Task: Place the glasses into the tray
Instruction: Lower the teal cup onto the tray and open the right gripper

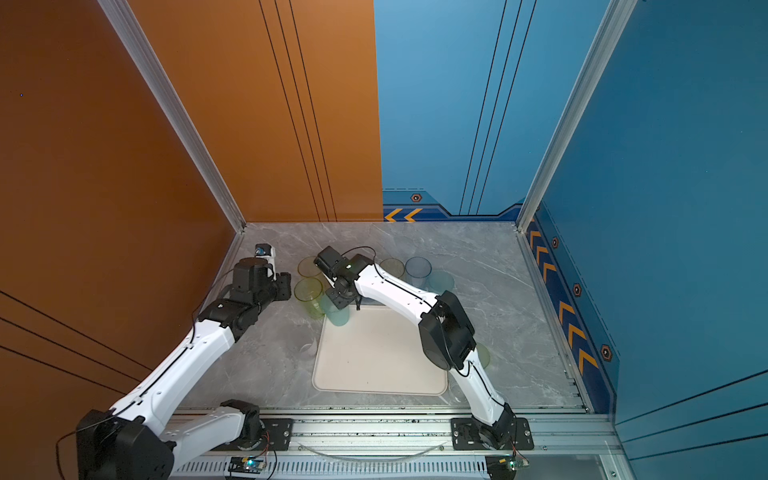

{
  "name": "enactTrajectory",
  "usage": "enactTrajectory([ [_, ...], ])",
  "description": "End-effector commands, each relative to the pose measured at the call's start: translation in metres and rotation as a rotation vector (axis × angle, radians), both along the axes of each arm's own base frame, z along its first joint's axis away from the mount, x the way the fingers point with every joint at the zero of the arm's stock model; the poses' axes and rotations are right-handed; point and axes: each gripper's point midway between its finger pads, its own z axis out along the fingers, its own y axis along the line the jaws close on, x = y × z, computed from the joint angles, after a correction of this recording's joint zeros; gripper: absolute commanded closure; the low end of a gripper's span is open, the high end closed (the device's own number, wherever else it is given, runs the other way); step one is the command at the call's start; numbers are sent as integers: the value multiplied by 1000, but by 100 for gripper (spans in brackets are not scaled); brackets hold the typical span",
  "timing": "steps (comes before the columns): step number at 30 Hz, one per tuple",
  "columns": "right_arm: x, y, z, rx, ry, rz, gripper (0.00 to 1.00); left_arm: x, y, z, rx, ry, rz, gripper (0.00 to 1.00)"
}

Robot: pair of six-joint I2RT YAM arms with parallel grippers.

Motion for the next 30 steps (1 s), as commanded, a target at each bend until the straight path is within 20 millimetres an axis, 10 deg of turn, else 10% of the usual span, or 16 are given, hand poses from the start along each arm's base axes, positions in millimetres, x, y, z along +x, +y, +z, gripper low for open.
enactTrajectory([
  [1, 0, -2, 5, -2, 9, 1, 79, 0, 0, 8, -6, -4, -10, 49],
  [30, -11, -38, 77, 54, -114, -55, 64, -3, 5, -4, 53, 20, 12, 49],
])
